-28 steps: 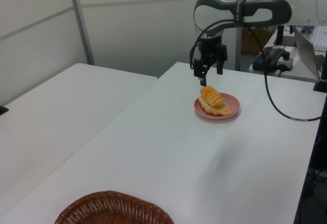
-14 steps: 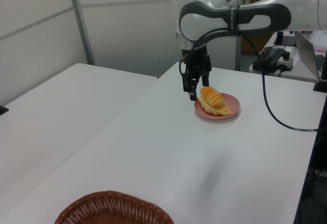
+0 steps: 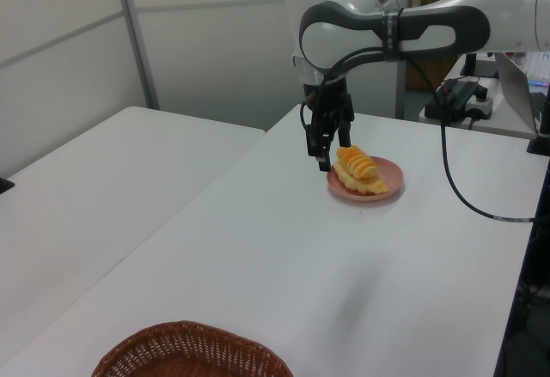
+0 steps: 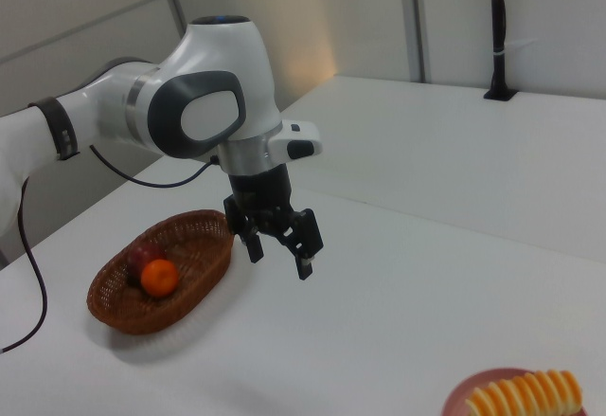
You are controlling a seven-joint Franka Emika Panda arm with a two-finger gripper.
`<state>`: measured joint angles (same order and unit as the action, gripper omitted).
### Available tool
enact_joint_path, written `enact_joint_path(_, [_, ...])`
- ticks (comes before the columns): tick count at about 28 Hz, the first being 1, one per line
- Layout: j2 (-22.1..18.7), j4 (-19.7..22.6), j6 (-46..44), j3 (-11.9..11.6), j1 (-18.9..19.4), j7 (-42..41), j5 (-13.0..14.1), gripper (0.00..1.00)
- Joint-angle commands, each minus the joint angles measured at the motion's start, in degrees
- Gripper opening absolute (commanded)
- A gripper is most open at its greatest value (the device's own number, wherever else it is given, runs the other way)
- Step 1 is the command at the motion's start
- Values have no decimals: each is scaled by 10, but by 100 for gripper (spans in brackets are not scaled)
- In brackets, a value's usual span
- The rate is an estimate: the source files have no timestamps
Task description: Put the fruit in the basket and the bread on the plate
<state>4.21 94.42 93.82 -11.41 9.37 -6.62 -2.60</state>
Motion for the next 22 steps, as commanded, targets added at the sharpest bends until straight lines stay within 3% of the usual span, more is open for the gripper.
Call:
enact_joint_path(1, [-5, -4, -17, -1, 4, -10, 7, 100])
enact_joint_path(22, [10, -16, -8, -2, -1, -14, 9, 100])
